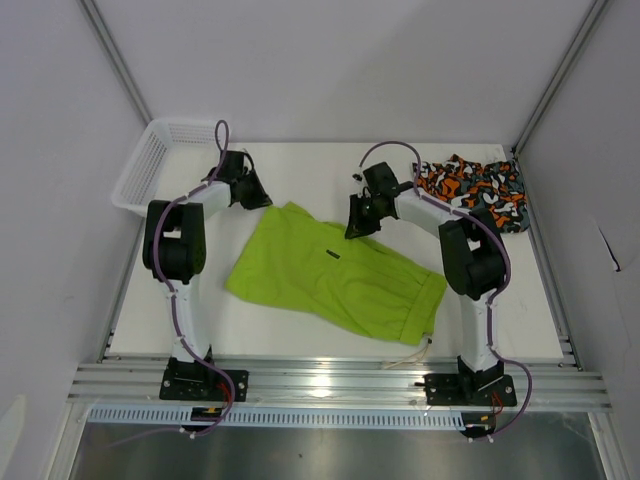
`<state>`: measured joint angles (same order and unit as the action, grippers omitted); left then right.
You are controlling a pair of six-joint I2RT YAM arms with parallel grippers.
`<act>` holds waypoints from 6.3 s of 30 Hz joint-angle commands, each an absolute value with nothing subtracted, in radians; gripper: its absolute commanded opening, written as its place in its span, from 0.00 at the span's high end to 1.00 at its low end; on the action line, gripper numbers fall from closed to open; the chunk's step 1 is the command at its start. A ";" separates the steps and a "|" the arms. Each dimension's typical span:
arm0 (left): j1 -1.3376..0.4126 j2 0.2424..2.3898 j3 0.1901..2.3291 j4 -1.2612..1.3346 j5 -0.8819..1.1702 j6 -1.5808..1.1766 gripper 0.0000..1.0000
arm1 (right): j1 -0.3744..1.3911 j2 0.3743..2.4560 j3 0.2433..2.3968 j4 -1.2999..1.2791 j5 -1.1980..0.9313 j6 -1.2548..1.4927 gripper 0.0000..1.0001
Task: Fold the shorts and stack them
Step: Fold the shorts
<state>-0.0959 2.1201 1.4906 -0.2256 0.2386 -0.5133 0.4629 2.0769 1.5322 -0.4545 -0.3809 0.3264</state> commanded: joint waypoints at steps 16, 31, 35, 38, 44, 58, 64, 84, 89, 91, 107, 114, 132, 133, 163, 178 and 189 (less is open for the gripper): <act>-0.095 1.761 1.297 -0.308 0.132 -0.518 0.01 | 0.361 1.579 1.261 -0.538 -0.149 0.380 0.12; -0.138 1.430 0.982 -0.427 0.005 -0.656 0.01 | 0.348 1.045 0.805 -0.847 0.217 0.681 0.02; -0.163 1.356 0.905 -0.403 0.005 -0.672 0.01 | 0.458 1.064 0.821 -0.908 0.320 0.785 0.01; -0.173 1.313 0.881 -0.408 0.006 -0.666 0.01 | 0.489 1.078 0.786 -0.893 0.327 0.819 0.01; -0.179 1.273 0.854 -0.416 0.006 -0.649 0.01 | 0.520 1.129 0.674 -0.796 0.308 0.879 0.01; -0.178 1.218 0.792 -0.420 0.014 -0.640 0.01 | 0.641 1.310 0.621 -0.673 0.307 0.953 0.22; -0.179 1.177 0.747 -0.433 0.005 -0.638 0.01 | 0.644 1.269 0.612 -0.666 0.330 0.962 0.61; -0.179 1.143 0.672 -0.463 0.032 -0.650 0.01 | 0.399 1.514 0.821 -0.526 0.273 0.729 0.76; -0.178 1.239 0.667 -0.388 0.011 -0.678 0.01 | 0.396 1.528 0.821 -0.491 0.249 0.713 0.77; -0.173 1.276 0.664 -0.348 0.017 -0.704 0.01 | 0.396 1.519 0.810 -0.480 0.244 0.709 0.76; -0.143 1.437 0.660 -0.051 -0.086 -0.911 0.28 | 0.396 1.408 0.703 -0.443 0.180 0.683 0.76; -0.115 1.467 0.670 -0.029 -0.077 -0.893 1.00 | 0.397 1.355 0.677 -0.469 0.176 0.683 0.77; -0.112 1.292 0.666 -0.092 -0.203 -0.719 0.56 | 0.462 1.284 0.606 -0.474 0.152 0.749 0.71; -0.112 1.269 0.654 -0.095 -0.192 -0.716 0.42 | 0.474 1.278 0.606 -0.472 0.141 0.759 0.71; -0.385 0.864 0.549 -0.314 -0.140 -0.769 0.06 | 0.770 1.393 0.655 -0.526 0.264 0.985 0.04; -0.425 0.891 0.581 -0.307 -0.121 -0.770 0.05 | 0.770 1.342 0.666 -0.479 0.238 0.993 0.50; -0.555 0.948 0.666 -0.350 -0.190 -0.787 0.06 | 0.744 1.359 0.801 -0.640 0.350 0.919 0.00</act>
<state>-0.5308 0.9428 0.6144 -0.3458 -0.1600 -0.7704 0.7597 1.3598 0.7498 -0.5854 0.2882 0.9516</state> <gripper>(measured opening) 0.943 0.993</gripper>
